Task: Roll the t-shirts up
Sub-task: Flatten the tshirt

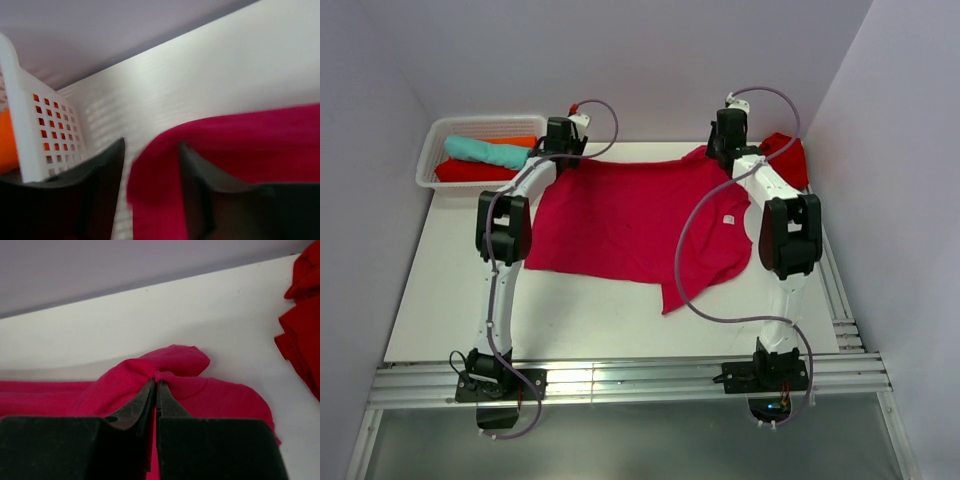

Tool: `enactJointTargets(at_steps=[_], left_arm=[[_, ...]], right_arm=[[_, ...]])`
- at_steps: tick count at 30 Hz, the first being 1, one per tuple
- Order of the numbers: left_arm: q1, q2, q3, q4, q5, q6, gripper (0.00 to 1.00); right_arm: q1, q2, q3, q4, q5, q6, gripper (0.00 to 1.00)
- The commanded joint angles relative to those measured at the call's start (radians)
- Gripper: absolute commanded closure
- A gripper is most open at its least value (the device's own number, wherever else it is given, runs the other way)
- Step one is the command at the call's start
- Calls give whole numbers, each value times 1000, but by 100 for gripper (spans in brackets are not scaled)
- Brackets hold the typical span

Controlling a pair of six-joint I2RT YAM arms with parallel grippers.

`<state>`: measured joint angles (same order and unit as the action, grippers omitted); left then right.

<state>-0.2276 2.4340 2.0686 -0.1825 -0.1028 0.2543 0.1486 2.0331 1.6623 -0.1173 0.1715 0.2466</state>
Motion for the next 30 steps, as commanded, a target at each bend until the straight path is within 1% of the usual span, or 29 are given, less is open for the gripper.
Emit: enactJointTargets(at_steps=[1,3,6,7,9,10,11,12,14,15,16,18,21,25,26,28,30], left_arm=[[8,57,116,37,-122,22,44],[10,79,127,72,-153,31,36],[10,86,142,98,-181,45,30],[10,86,146,100,-184,51,26],[10,76,150,104,-183,63,24],[10,60,145,109,-172,68,21],[10,53,137,109,-164,68,20],[10,45,136,103,-155,66,17],[10,28,140,88,-127,65,16],[10,23,140,78,-112,63,15],[10,8,137,71,-103,54,14],[10,-9,121,66,-57,43,11],[10,-49,102,55,3,17,9],[13,-107,105,22,57,-24,8],[11,-119,102,5,66,-33,8],[11,-160,97,-32,92,-46,9],[11,-199,62,-100,109,-50,12]], right_arm=[[-17,76,131,-28,36,26,100],[-18,125,189,-53,43,34,100],[-20,176,250,-90,48,46,99],[-26,188,269,-96,48,49,96],[-32,206,307,-123,59,69,91],[-38,211,323,-136,50,78,85],[-41,223,355,-151,49,85,82],[-44,229,372,-182,52,101,74],[-52,248,418,-209,49,109,62],[-55,251,428,-223,54,117,48],[-58,254,438,-229,54,121,43],[-66,259,458,-237,37,137,36],[-70,254,478,-260,42,145,31],[-70,194,433,-288,72,167,30],[-72,146,372,-289,72,183,30],[-69,87,303,-311,95,204,30],[-69,-31,144,-305,103,236,31]])
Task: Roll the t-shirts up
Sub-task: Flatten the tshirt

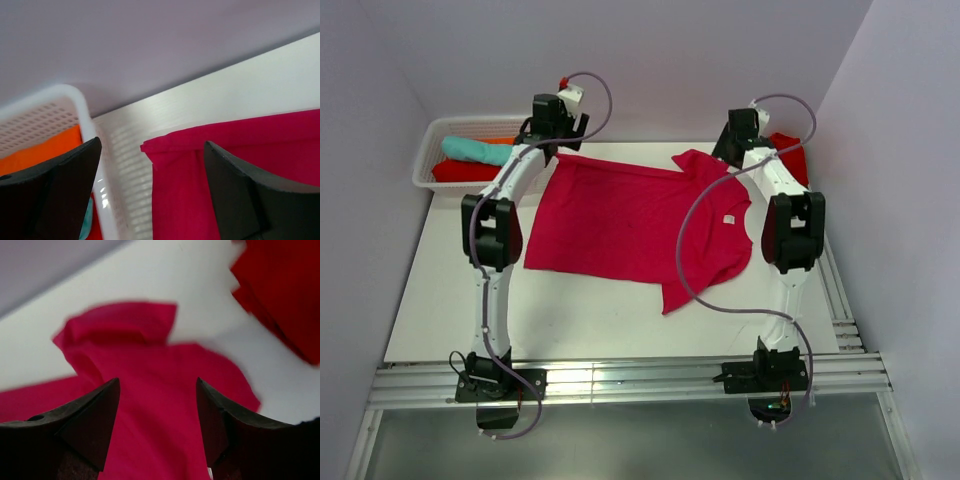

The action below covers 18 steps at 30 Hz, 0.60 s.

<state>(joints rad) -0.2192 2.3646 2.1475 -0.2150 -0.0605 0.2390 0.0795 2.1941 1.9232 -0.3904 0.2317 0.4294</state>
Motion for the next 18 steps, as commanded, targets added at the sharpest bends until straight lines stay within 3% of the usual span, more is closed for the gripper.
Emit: enactJointTargets(at_steps=[1,4,7,13,18], left_arm=[[4,-187,-49,-78,91,-32,13],[9,-342,-290,-96,157,-23,13],[11,-479,-446,-158,220,0,16],[15,-763,-768,-236,274,60,18],[21,-921,-958,-271,288,88,19]], right_arm=[[-1,-241,-186,-19,37,63,31],[0,-486,-521,33,17,110,31],[5,-650,-723,47,-9,155,33],[51,-965,-1030,1,15,232,37],[66,-1178,-1190,-59,5,290,52]])
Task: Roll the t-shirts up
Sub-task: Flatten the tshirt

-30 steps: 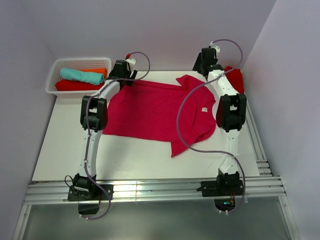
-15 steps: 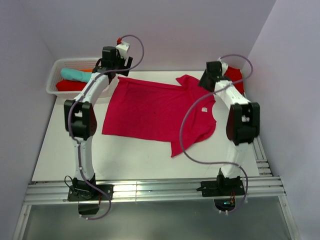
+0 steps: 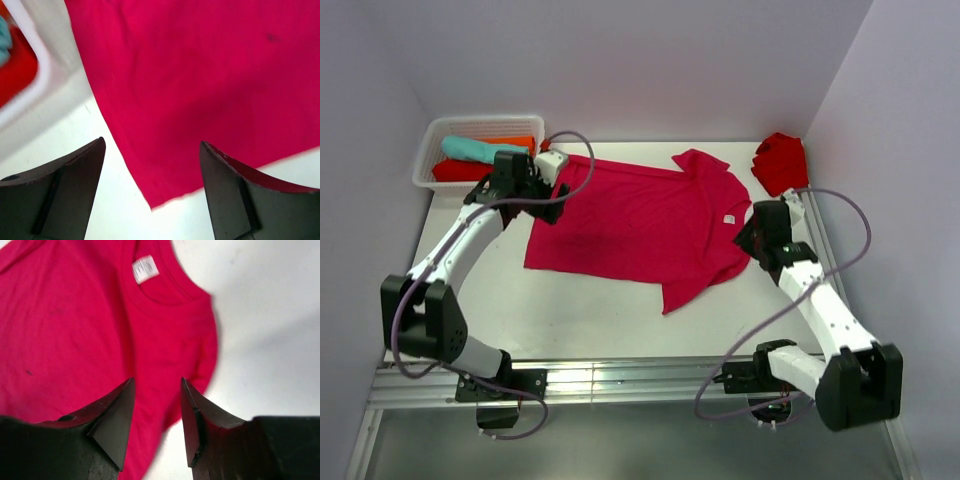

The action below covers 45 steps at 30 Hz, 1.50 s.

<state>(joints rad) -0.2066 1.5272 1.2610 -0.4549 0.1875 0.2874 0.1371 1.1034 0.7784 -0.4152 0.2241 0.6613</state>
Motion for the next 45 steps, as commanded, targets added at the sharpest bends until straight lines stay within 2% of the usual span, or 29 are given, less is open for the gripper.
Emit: enactJointTargets(at_steps=[1,5,12,16,20,32,45], left_arm=[[9,-117,-128,-33,38,41,19],[10,-174,-250,-27,29,52,21],[33,-210,-393,56,-40,45,21],[56,-203,-408,79,-36,42,21],[78,-168,-417,88,-17,42,22],[145,-115,-449,113,24,52,25],[165,-49,-468,156,23,47,29]], right_arm=[[10,-132,-74,-43,12,61,52],[22,-197,-142,-65,0,84,54],[39,-165,-220,-27,-35,109,55],[45,-134,-240,-13,-29,123,61],[47,-103,-263,22,-32,133,63],[55,-1,-265,69,-31,147,62],[111,101,-255,105,-22,170,59]])
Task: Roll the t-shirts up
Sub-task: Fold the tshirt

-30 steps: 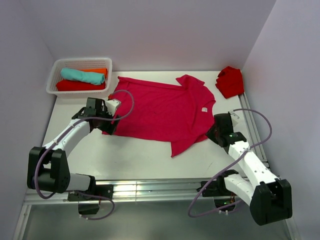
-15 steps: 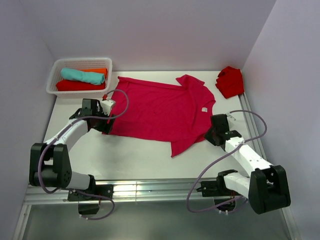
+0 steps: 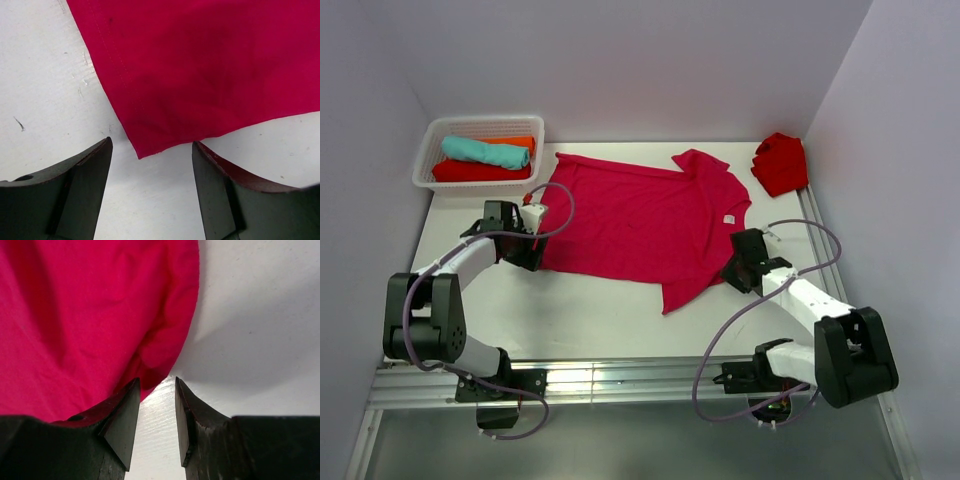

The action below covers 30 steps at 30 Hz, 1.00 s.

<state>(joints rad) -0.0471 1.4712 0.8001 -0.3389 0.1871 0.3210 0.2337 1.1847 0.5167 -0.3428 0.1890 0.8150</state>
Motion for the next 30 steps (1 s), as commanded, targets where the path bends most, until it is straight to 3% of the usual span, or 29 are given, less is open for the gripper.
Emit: enactJointTargets(at_steps=[1,6,9,16,24,30], left_arm=[[7,11,-7,44,22,12,30],[7,37,-15,55,17,13,38],[9,43,-22,63,9,16,45],[9,49,-24,64,-15,24,76],[24,34,-30,69,-40,46,91],[30,37,-30,61,-23,49,89]], right_arm=[[18,26,8,34,15,18,59],[30,53,25,24,36,18,66],[30,38,40,-5,58,12,81],[30,-17,95,-131,116,-8,88],[23,-111,160,-251,155,-43,87],[23,-68,106,-182,73,-45,71]])
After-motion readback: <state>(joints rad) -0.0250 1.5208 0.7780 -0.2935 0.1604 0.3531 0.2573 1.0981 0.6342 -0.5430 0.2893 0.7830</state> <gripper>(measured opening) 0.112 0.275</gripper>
